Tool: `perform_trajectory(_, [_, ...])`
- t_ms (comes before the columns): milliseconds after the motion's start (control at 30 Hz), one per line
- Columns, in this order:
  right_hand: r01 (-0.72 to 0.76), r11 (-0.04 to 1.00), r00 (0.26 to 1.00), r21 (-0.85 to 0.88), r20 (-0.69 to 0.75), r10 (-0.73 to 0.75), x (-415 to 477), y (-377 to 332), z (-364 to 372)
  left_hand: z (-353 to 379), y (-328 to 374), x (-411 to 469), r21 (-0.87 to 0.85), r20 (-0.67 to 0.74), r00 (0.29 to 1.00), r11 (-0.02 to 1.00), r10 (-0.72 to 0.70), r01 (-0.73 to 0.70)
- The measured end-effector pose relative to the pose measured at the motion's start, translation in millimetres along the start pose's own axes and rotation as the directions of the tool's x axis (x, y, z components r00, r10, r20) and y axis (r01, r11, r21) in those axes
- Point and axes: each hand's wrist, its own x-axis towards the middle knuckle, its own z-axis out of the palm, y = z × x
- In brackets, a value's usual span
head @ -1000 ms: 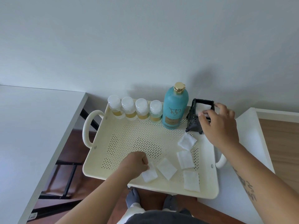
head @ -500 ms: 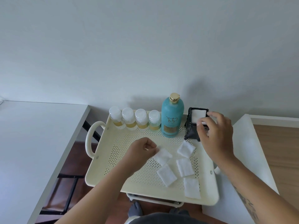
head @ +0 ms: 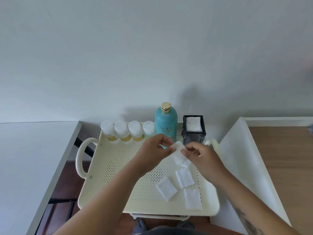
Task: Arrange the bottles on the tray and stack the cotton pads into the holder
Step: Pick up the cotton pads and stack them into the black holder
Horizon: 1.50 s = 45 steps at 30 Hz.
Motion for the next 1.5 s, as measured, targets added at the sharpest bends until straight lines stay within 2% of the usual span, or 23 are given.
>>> perform_trajectory(67, [0.018,0.999,0.998,-0.047,-0.059,-0.020,5,-5,-10,3,-8,0,0.016,-0.028,0.999,1.000,-0.015,0.016])
perform_trajectory(167, [0.018,0.991,0.975,-0.129,-0.216,-0.046,22,-14,-29,10,-31,-5,0.086,-0.040,0.992,0.989,-0.117,0.120])
perform_trajectory(300, [-0.026,0.990,0.924,-0.139,-0.381,-0.030,49,-18,-46,16,-67,-16,0.231,0.010,0.980,0.954,-0.197,0.189])
perform_trajectory(400, [-0.083,0.988,0.901,-0.133,-0.433,0.017,63,-12,-47,19,-83,-22,0.318,0.030,0.969,0.922,-0.245,0.224])
perform_trajectory(600, [-0.159,0.980,0.887,-0.118,-0.452,0.089,73,1,-34,33,-90,-26,0.396,0.068,0.952,0.884,-0.298,0.249])
perform_trajectory(700, [-0.185,0.962,0.901,-0.199,-0.425,0.085,75,4,-31,39,-91,-25,0.453,0.082,0.951,0.861,-0.297,0.229])
perform_trajectory(833, [-0.163,0.879,0.910,-0.447,-0.412,-0.041,72,5,-31,43,-94,-24,0.484,0.092,0.944,0.843,-0.317,0.236])
perform_trajectory(933, [-0.094,0.822,0.877,-0.561,-0.438,-0.199,65,6,-31,43,-96,-23,0.497,0.111,0.938,0.836,-0.327,0.232])
perform_trajectory(1067, [-0.005,0.724,0.874,-0.689,-0.355,-0.332,58,13,-31,42,-97,-24,0.492,0.121,0.952,0.850,-0.281,0.188])
perform_trajectory(1333, [0.008,0.650,0.912,-0.760,-0.261,-0.316,60,22,-28,23,-88,-19,0.332,0.053,0.983,0.931,-0.178,0.151])
perform_trajectory(1500, [0.000,0.625,0.929,-0.780,-0.231,-0.288,61,21,-28,12,-62,-9,0.118,0.008,0.982,0.975,-0.189,0.186])
